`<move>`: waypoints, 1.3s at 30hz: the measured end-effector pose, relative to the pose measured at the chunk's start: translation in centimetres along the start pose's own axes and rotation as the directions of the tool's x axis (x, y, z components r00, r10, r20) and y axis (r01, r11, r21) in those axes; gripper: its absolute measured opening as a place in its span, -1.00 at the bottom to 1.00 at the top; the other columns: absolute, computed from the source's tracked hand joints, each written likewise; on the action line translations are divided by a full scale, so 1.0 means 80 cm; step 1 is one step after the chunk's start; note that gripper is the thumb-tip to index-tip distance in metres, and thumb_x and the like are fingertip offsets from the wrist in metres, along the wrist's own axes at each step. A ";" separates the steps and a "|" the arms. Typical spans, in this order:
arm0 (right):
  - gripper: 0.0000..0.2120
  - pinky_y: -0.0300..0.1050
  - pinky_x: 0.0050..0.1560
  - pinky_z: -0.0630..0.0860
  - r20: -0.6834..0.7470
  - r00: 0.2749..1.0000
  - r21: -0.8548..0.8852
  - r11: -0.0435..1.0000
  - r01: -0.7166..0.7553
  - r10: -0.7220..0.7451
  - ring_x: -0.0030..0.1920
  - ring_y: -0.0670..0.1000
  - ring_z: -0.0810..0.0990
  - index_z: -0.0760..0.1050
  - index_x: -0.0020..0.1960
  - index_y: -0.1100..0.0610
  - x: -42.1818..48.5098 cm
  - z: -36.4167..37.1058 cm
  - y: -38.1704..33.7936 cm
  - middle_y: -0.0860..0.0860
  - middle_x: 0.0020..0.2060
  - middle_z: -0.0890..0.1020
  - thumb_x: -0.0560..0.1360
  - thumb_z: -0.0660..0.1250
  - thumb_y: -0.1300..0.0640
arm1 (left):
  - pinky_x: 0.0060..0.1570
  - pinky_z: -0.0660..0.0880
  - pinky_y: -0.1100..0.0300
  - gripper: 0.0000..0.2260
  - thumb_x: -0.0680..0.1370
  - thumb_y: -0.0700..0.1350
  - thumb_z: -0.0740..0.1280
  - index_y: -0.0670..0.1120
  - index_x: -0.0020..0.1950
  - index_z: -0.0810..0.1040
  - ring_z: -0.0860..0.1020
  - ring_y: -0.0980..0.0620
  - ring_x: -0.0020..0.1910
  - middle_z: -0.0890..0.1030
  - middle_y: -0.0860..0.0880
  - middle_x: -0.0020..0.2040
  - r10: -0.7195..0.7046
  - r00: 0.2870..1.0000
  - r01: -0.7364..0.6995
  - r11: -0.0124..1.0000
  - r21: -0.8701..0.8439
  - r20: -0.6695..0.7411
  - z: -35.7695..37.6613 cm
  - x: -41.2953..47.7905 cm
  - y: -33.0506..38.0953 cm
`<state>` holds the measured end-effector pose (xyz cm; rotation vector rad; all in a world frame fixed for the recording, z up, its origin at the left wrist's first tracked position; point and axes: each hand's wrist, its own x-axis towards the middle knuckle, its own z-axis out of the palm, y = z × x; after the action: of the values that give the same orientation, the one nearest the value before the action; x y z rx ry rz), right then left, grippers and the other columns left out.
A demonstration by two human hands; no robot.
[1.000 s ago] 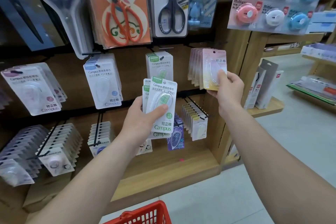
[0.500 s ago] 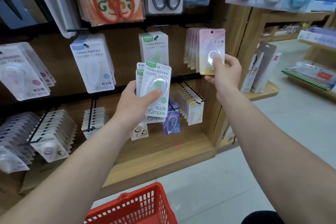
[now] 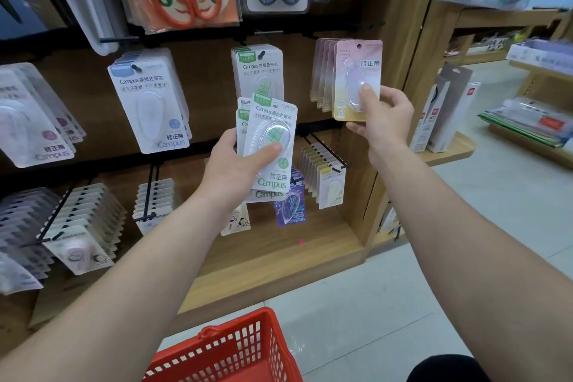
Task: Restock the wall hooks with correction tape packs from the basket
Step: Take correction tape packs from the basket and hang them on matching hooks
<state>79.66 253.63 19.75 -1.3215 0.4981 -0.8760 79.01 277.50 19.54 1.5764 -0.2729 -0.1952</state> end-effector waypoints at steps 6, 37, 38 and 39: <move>-0.70 -0.05 -0.13 0.72 -0.011 1.000 0.008 1.000 0.007 -0.007 -0.09 -0.05 0.75 0.49 0.24 0.14 0.004 0.003 -0.003 -0.03 -0.02 0.69 0.59 0.42 0.03 | -0.21 0.70 0.02 -0.71 0.54 -0.02 0.50 0.15 0.20 0.51 0.73 0.03 -0.04 0.69 0.11 0.11 -0.007 1.000 0.008 1.000 0.016 -0.008 -0.001 0.004 -0.004; -0.69 -0.03 -0.09 0.69 0.601 0.795 -0.135 0.991 -0.001 0.083 -0.07 0.01 0.76 0.54 0.23 0.09 -0.149 0.045 -0.006 0.03 -0.11 0.76 0.53 0.51 0.12 | -0.03 0.69 0.01 -0.62 0.62 0.09 0.38 0.04 0.40 0.44 0.69 0.03 0.12 0.66 0.07 0.22 0.046 0.999 -0.049 0.995 -0.087 -0.027 -0.020 -0.004 0.005; -0.70 -0.03 -0.11 0.70 0.589 0.802 -0.112 0.993 -0.038 0.097 -0.07 0.02 0.76 0.53 0.24 0.09 -0.149 0.047 -0.006 0.05 -0.08 0.76 0.54 0.49 0.14 | 0.01 0.68 -0.04 -0.66 0.64 0.09 0.35 0.06 0.38 0.46 0.70 0.01 0.09 0.68 0.07 0.20 0.028 0.999 -0.031 0.994 -0.106 -0.034 -0.023 -0.003 0.007; -0.70 0.00 -0.10 0.71 0.569 0.814 -0.082 0.993 -0.082 0.114 -0.06 0.03 0.76 0.51 0.26 0.09 -0.147 0.050 -0.005 0.06 -0.03 0.75 0.56 0.47 0.15 | 0.09 0.66 -0.10 -0.69 0.65 0.09 0.34 0.08 0.37 0.48 0.70 0.00 0.10 0.68 0.08 0.18 0.002 0.998 -0.009 0.992 -0.123 -0.058 -0.027 -0.002 0.009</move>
<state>75.49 265.35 19.14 -1.5128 0.1088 -0.3406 79.46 279.58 20.28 1.4566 -0.2156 -0.1591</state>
